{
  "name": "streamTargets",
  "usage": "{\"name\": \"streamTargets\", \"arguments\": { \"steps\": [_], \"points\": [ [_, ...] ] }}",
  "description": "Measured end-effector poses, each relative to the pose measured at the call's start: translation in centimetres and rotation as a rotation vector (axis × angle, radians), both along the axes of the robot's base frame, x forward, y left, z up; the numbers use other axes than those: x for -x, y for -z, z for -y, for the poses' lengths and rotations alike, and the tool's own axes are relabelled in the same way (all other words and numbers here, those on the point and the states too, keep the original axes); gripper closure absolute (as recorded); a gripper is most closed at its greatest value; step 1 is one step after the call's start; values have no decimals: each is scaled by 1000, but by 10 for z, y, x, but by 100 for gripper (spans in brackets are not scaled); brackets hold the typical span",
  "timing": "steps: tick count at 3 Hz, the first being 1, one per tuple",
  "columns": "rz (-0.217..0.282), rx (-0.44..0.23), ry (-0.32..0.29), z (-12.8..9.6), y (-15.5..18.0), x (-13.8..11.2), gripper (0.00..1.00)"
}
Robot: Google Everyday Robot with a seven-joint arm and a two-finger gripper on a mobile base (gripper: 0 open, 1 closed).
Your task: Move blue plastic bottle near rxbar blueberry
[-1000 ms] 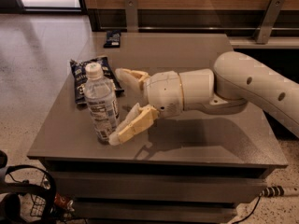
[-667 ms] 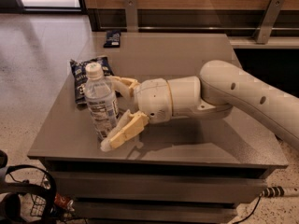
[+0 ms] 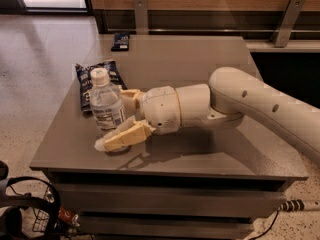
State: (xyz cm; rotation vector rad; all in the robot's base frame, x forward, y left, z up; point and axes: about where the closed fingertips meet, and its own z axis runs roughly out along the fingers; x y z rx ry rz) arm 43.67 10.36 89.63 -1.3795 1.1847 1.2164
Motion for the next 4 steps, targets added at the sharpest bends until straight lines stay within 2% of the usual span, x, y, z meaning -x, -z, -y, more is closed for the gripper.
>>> {"name": "streamTargets", "arguments": {
  "steps": [3, 4],
  "points": [
    [4, 1, -12, -5, -2, 4, 96],
    [4, 1, -14, -6, -2, 4, 100]
  ]
}}
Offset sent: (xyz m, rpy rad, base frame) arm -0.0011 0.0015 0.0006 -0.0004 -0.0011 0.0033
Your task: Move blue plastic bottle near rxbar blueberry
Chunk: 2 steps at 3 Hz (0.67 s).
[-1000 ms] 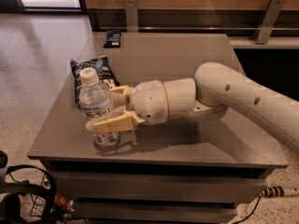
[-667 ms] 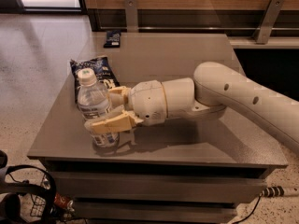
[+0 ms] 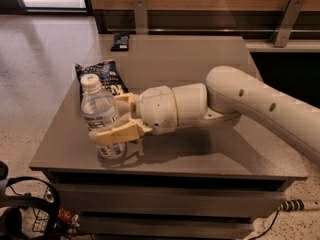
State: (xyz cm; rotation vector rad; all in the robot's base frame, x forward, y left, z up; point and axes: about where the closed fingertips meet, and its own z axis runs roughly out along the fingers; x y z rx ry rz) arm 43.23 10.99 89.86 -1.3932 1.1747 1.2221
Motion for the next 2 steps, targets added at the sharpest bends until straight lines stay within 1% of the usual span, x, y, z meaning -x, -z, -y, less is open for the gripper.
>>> {"name": "streamTargets", "arguments": {
  "steps": [1, 2],
  "points": [
    [13, -12, 13, 8, -17, -31, 100],
    [-2, 0, 73, 24, -43, -92, 100]
  ]
}}
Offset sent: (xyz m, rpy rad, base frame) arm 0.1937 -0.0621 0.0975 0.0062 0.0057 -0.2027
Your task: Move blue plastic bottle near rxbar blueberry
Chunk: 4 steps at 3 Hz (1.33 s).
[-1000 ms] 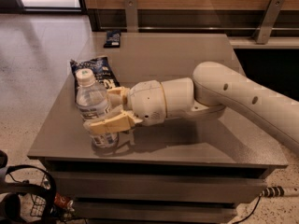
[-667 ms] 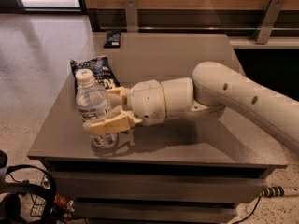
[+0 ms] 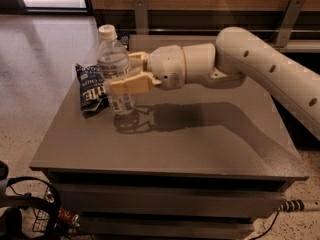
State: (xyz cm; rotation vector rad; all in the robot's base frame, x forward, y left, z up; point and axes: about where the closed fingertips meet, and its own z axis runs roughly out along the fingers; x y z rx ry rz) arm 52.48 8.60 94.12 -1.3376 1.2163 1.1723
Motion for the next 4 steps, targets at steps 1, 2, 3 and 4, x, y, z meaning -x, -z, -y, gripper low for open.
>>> {"name": "streamTargets", "arguments": {
  "steps": [1, 2, 3, 4],
  "points": [
    [-29, 33, 148, 22, -37, -81, 100],
    [-57, 53, 275, 37, -52, -136, 100],
    [-60, 49, 382, 47, -61, -183, 100],
    [-37, 9, 475, 57, -67, -227, 100]
  ]
}}
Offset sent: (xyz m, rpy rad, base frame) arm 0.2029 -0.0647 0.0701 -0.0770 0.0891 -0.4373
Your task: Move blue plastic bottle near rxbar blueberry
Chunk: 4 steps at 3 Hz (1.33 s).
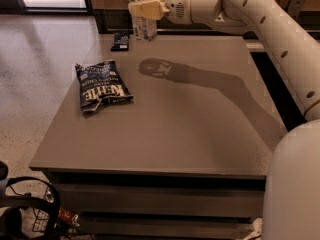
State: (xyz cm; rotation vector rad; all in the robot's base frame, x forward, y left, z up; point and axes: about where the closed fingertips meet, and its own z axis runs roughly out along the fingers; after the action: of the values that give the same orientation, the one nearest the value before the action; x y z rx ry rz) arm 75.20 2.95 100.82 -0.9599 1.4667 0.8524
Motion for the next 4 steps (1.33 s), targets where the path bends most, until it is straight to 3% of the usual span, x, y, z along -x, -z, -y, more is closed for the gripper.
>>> {"name": "streamTargets", "arguments": {
  "steps": [1, 2, 3, 4],
  "points": [
    [46, -15, 78, 6, -5, -38, 100],
    [46, -15, 78, 5, -5, -38, 100],
    [-2, -12, 117, 7, 14, -51, 100],
    [-49, 8, 224, 25, 47, -86, 100]
  ]
}}
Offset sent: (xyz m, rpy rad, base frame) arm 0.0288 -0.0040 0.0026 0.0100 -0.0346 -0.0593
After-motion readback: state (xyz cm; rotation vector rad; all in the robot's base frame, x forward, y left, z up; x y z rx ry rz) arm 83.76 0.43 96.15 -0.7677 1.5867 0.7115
